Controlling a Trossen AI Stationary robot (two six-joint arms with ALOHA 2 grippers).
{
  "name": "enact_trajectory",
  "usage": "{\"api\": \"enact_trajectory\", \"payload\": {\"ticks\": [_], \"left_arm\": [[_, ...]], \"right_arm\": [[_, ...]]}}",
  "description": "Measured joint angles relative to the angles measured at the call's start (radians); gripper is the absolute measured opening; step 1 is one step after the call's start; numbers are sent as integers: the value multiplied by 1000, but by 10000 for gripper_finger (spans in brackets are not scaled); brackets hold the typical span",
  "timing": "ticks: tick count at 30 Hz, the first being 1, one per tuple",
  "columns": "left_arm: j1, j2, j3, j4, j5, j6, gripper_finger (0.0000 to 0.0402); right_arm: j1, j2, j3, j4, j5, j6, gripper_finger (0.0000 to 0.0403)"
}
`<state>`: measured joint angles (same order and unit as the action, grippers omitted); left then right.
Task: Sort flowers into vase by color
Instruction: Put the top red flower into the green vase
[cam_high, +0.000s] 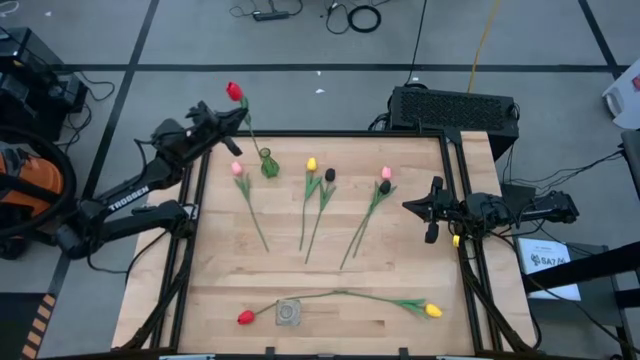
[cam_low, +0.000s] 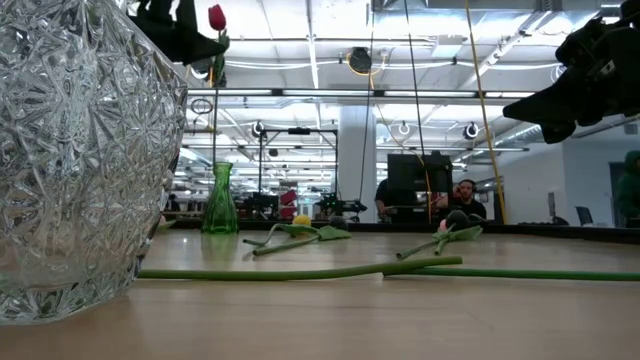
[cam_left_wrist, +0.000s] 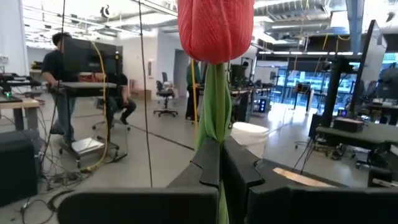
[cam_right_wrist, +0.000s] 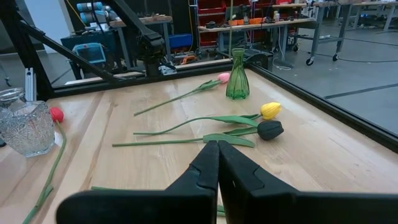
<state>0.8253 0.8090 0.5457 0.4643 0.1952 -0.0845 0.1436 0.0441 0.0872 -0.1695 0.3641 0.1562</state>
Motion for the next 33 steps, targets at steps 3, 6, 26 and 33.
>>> {"api": "enact_trajectory", "payload": {"ticks": [3, 6, 26, 33], "left_arm": [[0, 20, 0, 0, -2, 14, 1], [0, 27, 0, 28, -1, -9, 1], [-1, -3, 0, 115, 3, -66, 0], [-1, -3, 0, 121, -28, -33, 0]], "right_arm": [[0, 0, 0, 0, 0, 0, 0], [0, 0, 0, 0, 0, 0, 0], [0, 0, 0, 0, 0, 0, 0], [0, 0, 0, 0, 0, 0, 0]]}}
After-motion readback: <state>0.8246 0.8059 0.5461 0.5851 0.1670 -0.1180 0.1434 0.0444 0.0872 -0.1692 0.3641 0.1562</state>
